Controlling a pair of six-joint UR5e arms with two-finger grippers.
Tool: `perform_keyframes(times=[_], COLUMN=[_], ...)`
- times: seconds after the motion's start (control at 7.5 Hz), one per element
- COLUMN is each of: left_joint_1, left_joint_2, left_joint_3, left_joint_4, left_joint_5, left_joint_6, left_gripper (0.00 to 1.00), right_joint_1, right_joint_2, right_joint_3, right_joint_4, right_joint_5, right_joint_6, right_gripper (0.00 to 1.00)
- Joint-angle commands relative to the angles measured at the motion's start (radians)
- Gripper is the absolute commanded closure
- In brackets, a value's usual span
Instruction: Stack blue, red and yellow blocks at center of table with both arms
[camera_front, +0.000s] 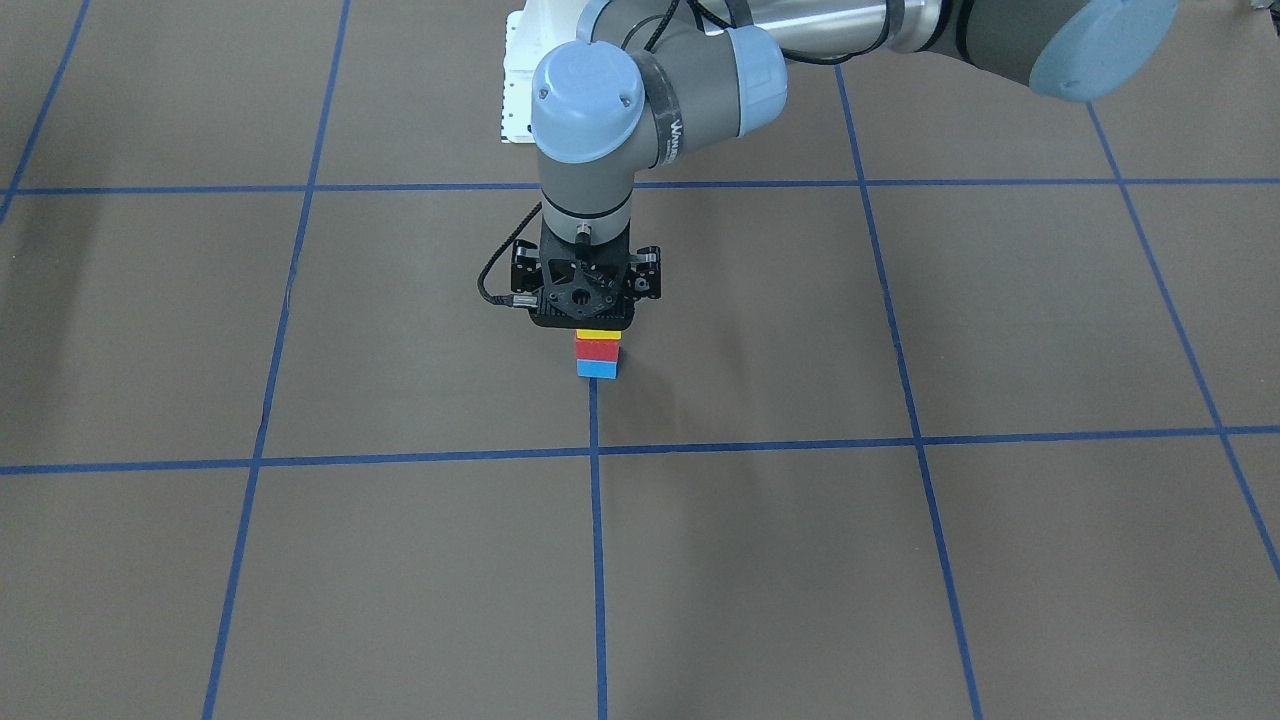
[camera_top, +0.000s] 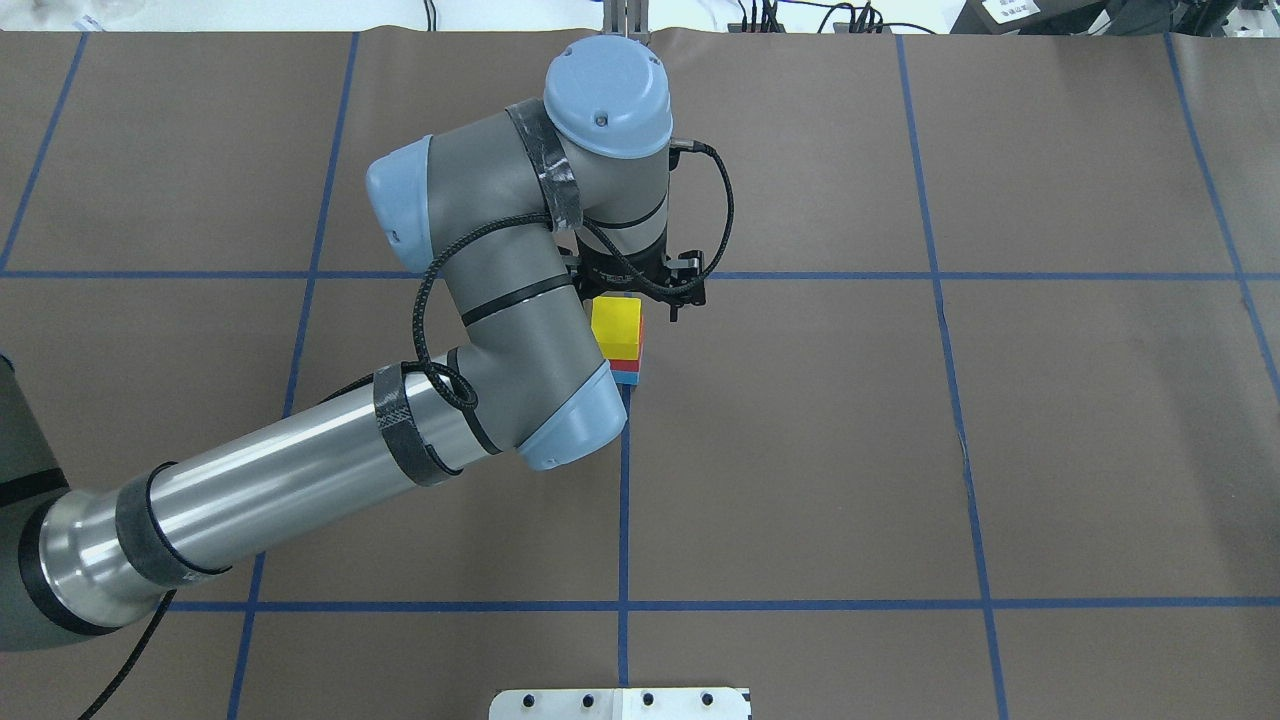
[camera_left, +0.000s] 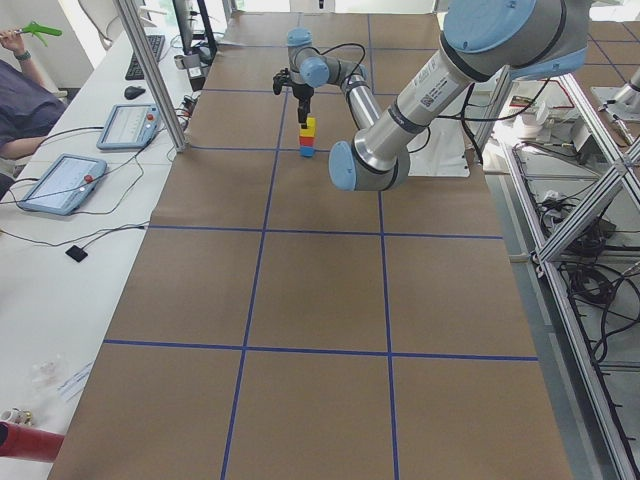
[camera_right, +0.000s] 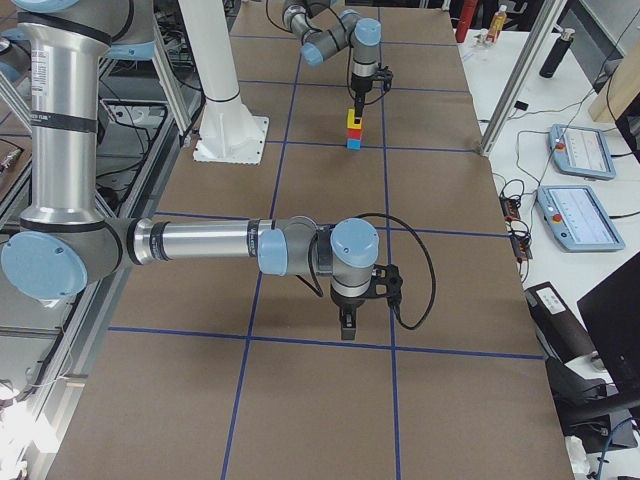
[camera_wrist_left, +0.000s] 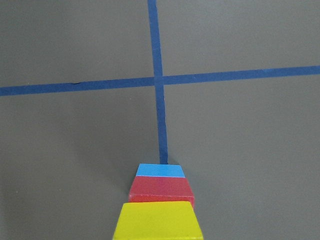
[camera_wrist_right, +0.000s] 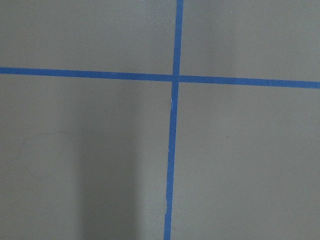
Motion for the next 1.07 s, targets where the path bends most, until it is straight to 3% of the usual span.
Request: perform_keyframes(times=[0.0, 0.13, 0.27, 0.4, 0.67, 0.8, 0.93], left_joint_1=[-0.067, -0.106, -0.142, -0.245, -0.502, -0.664, -0.803], left_joint_2=[0.062, 0.199, 0.436, 0.627, 0.901, 1.002, 1.027], left_joint_3=[-0.183, -0.345, -0.535, -0.606, -0.604, -0.560, -0.449], left_joint_4=[0.128, 0.167, 0.153, 0.088, -0.024, -0.050, -0.051], left_joint_5=[-0.009, -0.010, -0.007, -0.012, -0.102, -0.166, -0.236], left_joint_6=[0.068, 0.177, 0.229, 0.352, 0.625, 0.854, 1.049], left_gripper=[0.00, 0.00, 0.00, 0.00, 0.00, 0.00, 0.00], right_joint_1=[0.003, 0.011, 0.012, 0.014, 0.017, 0.017, 0.017], right_joint_2=[-0.004, -0.005, -0.005, -0.005, -0.006, -0.006, -0.006], right_joint_3=[0.010, 0.011, 0.013, 0.010, 0.007, 0.004, 0.005], right_joint_4=[0.003, 0.001, 0.001, 0.001, 0.003, 0.003, 0.001], right_joint_5=[0.000, 0.000, 0.000, 0.000, -0.004, -0.007, -0.001], right_joint_6=[-0.001, -0.001, 0.002, 0.000, 0.000, -0.001, 0.000], right_gripper=[0.01, 0.01, 0.01, 0.01, 0.01, 0.01, 0.01])
